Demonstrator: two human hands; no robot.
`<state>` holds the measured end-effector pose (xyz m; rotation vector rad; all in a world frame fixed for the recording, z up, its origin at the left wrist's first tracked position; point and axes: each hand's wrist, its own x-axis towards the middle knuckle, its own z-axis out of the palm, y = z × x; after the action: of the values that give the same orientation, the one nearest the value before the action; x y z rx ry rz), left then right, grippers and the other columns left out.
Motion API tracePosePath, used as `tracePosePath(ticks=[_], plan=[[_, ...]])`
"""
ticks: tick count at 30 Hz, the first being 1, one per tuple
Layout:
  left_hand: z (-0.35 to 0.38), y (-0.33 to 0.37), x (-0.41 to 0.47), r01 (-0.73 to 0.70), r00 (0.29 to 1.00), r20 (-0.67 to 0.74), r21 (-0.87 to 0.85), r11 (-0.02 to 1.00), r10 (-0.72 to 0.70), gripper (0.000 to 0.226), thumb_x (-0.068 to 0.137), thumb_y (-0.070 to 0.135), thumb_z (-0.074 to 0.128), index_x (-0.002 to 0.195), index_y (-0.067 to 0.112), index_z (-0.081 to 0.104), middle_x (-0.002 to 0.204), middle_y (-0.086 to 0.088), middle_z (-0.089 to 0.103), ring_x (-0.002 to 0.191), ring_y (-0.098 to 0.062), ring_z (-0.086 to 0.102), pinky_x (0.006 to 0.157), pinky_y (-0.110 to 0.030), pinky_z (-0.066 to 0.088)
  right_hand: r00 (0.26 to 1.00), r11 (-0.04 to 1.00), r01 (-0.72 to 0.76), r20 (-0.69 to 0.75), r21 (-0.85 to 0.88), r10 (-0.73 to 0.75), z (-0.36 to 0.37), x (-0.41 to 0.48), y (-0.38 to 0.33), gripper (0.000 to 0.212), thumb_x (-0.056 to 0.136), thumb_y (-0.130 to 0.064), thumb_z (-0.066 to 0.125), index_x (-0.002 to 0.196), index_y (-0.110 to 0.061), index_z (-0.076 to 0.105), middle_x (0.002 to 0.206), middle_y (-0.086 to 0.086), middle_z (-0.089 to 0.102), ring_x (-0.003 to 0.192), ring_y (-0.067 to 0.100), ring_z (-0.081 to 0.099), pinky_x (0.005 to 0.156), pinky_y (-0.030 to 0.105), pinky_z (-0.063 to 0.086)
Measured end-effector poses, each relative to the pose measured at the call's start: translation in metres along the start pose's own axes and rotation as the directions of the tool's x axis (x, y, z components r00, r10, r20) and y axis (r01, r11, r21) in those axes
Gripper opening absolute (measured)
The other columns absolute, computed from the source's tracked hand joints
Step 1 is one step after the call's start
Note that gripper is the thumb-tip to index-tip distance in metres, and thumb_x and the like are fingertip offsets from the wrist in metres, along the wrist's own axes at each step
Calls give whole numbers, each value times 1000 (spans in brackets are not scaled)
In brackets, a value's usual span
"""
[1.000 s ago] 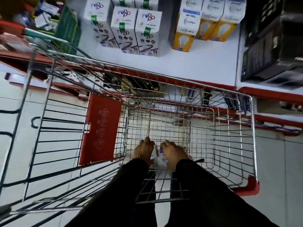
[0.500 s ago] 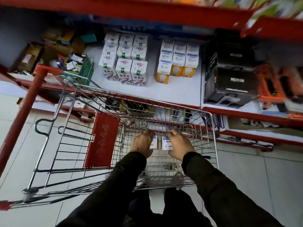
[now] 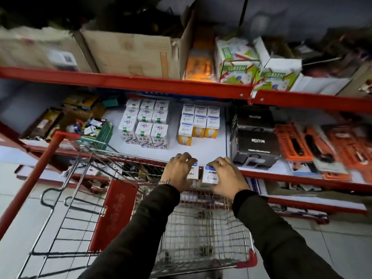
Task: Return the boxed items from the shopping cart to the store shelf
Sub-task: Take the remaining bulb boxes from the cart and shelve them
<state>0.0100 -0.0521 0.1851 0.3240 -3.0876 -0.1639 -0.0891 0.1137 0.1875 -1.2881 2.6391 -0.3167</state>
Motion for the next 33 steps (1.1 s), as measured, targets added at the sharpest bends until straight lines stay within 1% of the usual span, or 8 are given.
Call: tracePosePath(ticks=[8,18,22,25,27,30,32,33], plan=[[-7,-4,86,43,999,-30,83,996,-40,62,79,23,72,136,21,49,138,-6,50,118,-27,56,104,-39,46,997,995,-65,-54,-80,61,-24,68,36,67,77,-26,76,138,-16,49,131,5,51,123,24,45,105,37,43],[39,-3,160,38,998,43,196,980,-47,47,84,6,63,129,16,55,129,-9,55,94,-28,69,100,-41,48,986,979,-158,37,-130,164,1,140,59,58,87,-2,61,141,-11,43,141,11,44,133,31,36,96,44,48],[52,-6,166,28,999,35,200,979,-36,54,91,3,48,143,12,39,147,-13,43,115,-30,63,117,-40,29,989,987,-144,27,-73,146,10,144,64,54,92,1,50,144,-9,39,148,11,41,138,31,33,104,42,45],[60,-9,167,24,997,73,158,987,-36,62,93,7,48,151,10,26,156,-12,31,144,-27,33,124,-42,13,992,992,-124,-24,30,125,14,139,66,60,90,1,50,147,-11,36,154,7,33,142,28,31,109,37,40],[62,-9,162,30,997,73,69,997,-35,62,95,12,47,152,10,24,158,-12,28,149,-26,24,125,-43,12,984,977,-145,-77,159,158,16,134,62,62,91,-3,52,149,-16,33,154,7,31,142,27,32,112,34,36],[64,-6,144,89,980,-140,-327,941,-141,51,91,13,54,141,7,43,144,-15,47,134,-30,45,114,-42,38,936,901,-238,-161,364,312,19,126,48,59,92,-7,54,147,-15,35,152,11,33,134,27,43,111,30,34],[71,3,132,150,868,-298,-605,782,-397,38,87,11,61,123,2,53,126,-16,55,115,-32,55,97,-43,50,866,784,-370,-121,498,485,22,121,38,56,97,-12,53,149,-8,32,154,15,30,134,28,44,107,24,32],[73,9,128,217,789,-252,-739,638,-560,35,87,13,63,118,0,51,122,-17,53,109,-32,56,92,-44,52,825,677,-432,-42,596,564,26,119,35,57,99,-17,52,150,-5,29,156,16,27,137,28,42,108,23,30]])
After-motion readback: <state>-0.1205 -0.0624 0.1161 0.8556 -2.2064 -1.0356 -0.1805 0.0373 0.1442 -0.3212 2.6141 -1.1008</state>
